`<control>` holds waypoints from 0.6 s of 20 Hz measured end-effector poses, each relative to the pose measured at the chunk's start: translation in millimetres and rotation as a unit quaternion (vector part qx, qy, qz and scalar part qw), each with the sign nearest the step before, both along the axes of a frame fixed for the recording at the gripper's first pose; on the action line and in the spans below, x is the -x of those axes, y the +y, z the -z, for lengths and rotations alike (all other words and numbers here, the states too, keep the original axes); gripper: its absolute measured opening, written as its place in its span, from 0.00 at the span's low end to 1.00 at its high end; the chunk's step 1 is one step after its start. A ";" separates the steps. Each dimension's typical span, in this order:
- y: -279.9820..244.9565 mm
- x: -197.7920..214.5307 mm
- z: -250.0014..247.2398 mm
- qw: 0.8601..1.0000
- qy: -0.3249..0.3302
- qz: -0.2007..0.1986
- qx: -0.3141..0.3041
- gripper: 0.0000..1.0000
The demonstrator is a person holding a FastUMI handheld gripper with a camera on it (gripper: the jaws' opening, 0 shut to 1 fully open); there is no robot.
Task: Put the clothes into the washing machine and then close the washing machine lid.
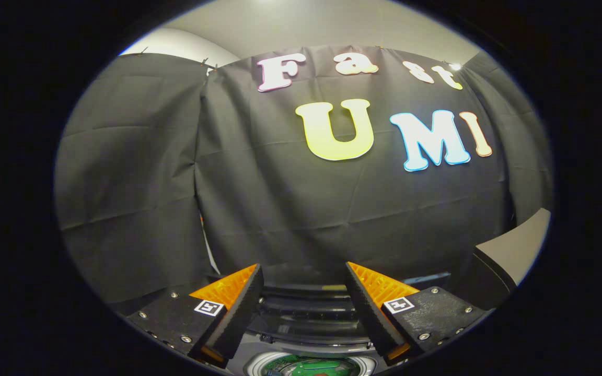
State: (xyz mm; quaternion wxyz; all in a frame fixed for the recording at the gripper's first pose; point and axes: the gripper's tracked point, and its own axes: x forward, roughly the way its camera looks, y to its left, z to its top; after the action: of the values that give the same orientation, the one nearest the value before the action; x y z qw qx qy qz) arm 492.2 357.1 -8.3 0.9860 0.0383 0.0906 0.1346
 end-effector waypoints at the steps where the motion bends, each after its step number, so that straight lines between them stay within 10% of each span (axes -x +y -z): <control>1: 0.0 -10.7 -0.5 1.000 0.004 0.009 -0.003 0.95; 12: -17.3 -88.1 41.2 0.993 0.084 0.082 0.017 0.96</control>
State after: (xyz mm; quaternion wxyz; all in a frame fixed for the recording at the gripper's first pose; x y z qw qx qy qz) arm 580.3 339.8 -49.5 0.9831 0.0404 0.1720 0.0482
